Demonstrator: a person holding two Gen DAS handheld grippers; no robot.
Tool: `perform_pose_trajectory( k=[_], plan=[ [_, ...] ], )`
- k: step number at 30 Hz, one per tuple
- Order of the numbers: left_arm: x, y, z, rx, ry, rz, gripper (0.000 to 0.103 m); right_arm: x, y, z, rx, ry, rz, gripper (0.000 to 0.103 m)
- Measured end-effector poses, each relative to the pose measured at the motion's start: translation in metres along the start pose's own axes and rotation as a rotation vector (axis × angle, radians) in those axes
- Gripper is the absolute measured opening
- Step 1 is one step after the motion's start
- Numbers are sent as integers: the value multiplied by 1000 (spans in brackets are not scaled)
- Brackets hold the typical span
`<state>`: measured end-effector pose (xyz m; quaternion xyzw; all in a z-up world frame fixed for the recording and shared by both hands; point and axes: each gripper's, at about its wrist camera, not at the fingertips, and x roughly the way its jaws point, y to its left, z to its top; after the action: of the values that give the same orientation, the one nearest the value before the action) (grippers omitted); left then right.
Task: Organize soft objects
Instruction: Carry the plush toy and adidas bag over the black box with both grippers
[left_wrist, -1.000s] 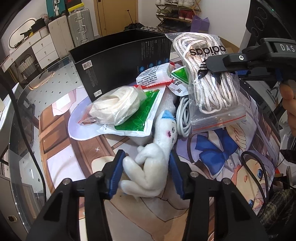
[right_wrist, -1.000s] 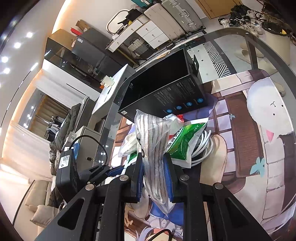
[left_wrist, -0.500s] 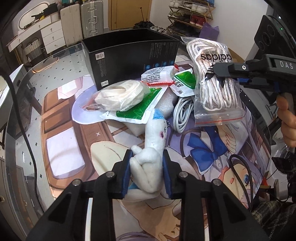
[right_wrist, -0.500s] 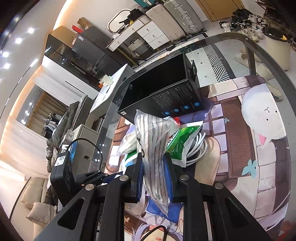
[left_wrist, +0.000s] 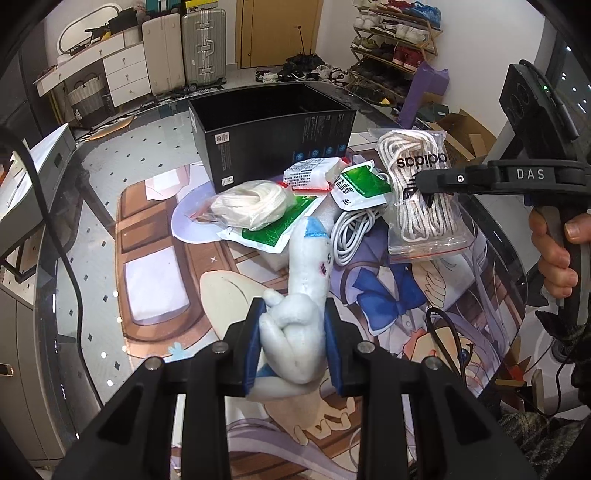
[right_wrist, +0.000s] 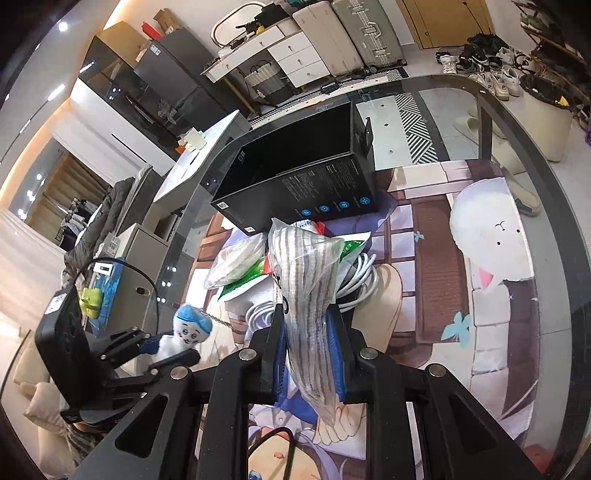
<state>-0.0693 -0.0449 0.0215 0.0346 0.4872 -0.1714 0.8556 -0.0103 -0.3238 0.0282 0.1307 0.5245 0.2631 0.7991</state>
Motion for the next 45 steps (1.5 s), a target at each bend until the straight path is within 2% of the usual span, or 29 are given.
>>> perform_pose_trajectory(
  k=[8, 15, 24, 27, 45],
  plan=[
    [-16, 3, 20, -19, -20, 52, 28, -9, 21, 13, -144, 43, -121, 20],
    [-21, 6, 39, -34, -51, 64, 28, -23, 35, 28, -201, 29, -169, 20],
    [-22, 16, 70, -37, -87, 102, 28, -34, 42, 51, -199, -6, -181, 20],
    [-21, 20, 80, -39, -98, 91, 28, -35, 42, 60, -191, -16, -174, 20],
    [-5, 36, 127, -49, -113, 128, 28, -38, 53, 118, -192, -65, -150, 20]
  ],
)
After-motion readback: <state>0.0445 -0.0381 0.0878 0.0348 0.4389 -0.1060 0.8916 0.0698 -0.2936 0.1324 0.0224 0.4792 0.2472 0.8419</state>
